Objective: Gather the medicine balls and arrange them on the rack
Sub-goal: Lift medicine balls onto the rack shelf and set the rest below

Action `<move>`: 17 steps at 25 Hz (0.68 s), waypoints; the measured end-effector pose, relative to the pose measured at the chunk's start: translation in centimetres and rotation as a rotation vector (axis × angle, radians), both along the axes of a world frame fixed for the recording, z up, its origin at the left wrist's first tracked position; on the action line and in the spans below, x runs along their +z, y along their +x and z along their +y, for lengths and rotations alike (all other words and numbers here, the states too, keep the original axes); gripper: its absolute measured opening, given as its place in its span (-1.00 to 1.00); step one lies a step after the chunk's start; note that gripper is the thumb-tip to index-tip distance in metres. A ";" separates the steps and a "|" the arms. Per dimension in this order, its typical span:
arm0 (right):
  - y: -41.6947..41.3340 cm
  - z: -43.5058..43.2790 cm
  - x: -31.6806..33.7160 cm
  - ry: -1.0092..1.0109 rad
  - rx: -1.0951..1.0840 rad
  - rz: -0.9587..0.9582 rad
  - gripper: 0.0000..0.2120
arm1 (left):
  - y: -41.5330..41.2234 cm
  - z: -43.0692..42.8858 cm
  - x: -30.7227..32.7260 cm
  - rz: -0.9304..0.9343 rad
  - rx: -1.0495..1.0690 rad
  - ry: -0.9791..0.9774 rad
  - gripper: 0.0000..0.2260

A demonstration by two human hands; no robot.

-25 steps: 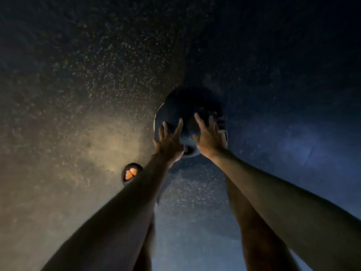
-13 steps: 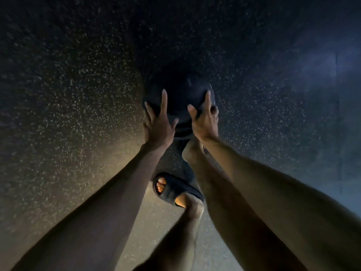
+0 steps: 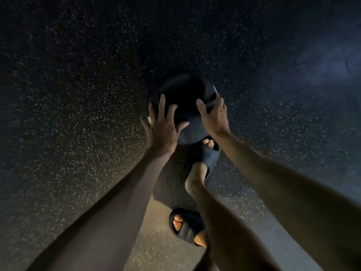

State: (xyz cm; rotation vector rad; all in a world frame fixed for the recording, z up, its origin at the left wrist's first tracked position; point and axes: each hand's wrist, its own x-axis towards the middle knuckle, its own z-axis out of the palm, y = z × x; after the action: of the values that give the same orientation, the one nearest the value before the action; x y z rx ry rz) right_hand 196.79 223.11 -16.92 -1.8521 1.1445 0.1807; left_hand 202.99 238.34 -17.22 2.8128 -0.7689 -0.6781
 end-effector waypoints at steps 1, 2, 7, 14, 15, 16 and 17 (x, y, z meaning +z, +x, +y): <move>-0.2 0.4 -0.2 0.023 -0.028 0.008 -0.24 | 0.4 0.0 -0.2 -0.049 -0.042 0.040 -0.39; 0.1 0.7 -0.4 0.036 -0.044 0.015 -0.21 | 0.9 0.2 -0.5 -0.090 -0.077 0.062 -0.38; 4.6 -0.7 -0.3 -0.021 0.172 0.006 -0.26 | 2.0 0.8 -0.5 -0.028 0.060 0.097 -0.31; 4.5 -1.9 -0.6 -0.180 0.594 -0.086 -0.31 | 9.3 -3.1 0.1 0.319 0.651 -0.002 -0.24; 4.4 -1.8 -0.8 -0.172 0.637 -0.096 -0.25 | 11.0 -3.3 -0.1 0.379 0.737 -0.026 -0.23; 5.3 -1.8 -1.1 -0.167 0.654 -0.105 -0.21 | 12.8 -3.4 -0.2 0.431 0.808 -0.044 -0.23; 6.7 -1.8 -1.2 -0.165 0.644 -0.109 -0.20 | 14.3 -3.3 -0.3 0.468 0.855 -0.053 -0.23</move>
State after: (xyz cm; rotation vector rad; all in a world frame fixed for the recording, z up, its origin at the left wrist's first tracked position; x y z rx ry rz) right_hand 203.49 221.26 -18.15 -2.2995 0.4677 0.3503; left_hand 217.27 235.06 -17.55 2.4090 0.4645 -1.0221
